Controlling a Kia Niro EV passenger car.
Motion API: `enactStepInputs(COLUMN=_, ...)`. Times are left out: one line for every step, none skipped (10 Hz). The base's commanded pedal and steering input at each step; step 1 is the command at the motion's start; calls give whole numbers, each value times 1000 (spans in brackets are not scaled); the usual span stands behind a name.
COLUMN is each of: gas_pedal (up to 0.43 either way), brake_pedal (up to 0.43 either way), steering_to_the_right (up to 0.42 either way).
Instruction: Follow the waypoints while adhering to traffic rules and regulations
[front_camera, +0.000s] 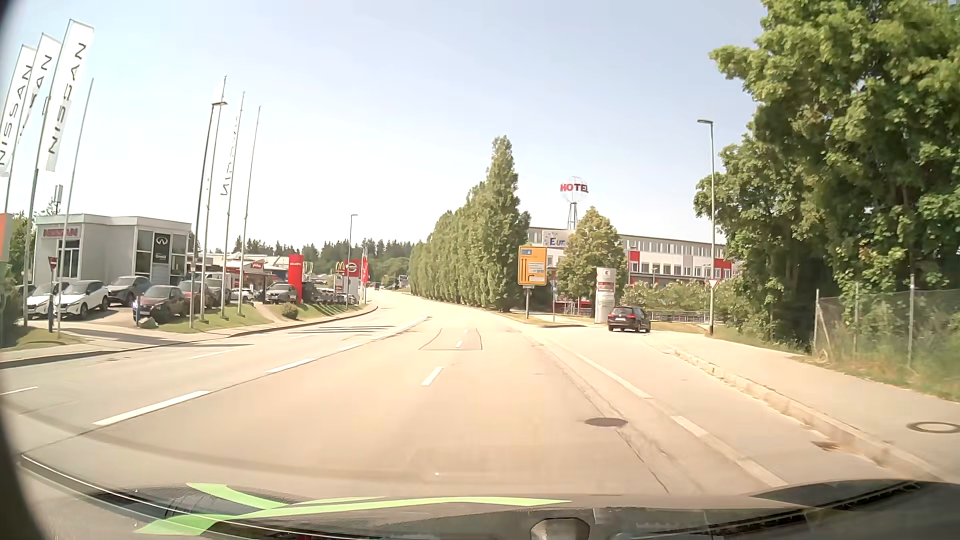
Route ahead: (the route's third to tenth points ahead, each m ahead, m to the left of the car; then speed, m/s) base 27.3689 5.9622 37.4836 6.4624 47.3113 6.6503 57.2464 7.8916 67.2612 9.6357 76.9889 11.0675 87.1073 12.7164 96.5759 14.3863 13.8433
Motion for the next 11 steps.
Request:
enactStepInputs(gas_pedal=130, brake_pedal=0, steering_to_the_right=-11)
enactStepInputs(gas_pedal=130, brake_pedal=0, steering_to_the_right=-11)
enactStepInputs(gas_pedal=130, brake_pedal=0, steering_to_the_right=-11)
enactStepInputs(gas_pedal=130, brake_pedal=0, steering_to_the_right=-11)
enactStepInputs(gas_pedal=130, brake_pedal=0, steering_to_the_right=-11)
enactStepInputs(gas_pedal=130, brake_pedal=0, steering_to_the_right=-11)
enactStepInputs(gas_pedal=130, brake_pedal=0, steering_to_the_right=-10)
enactStepInputs(gas_pedal=130, brake_pedal=0, steering_to_the_right=-10)
enactStepInputs(gas_pedal=130, brake_pedal=0, steering_to_the_right=-10)
enactStepInputs(gas_pedal=130, brake_pedal=0, steering_to_the_right=-10)
enactStepInputs(gas_pedal=130, brake_pedal=0, steering_to_the_right=-11)
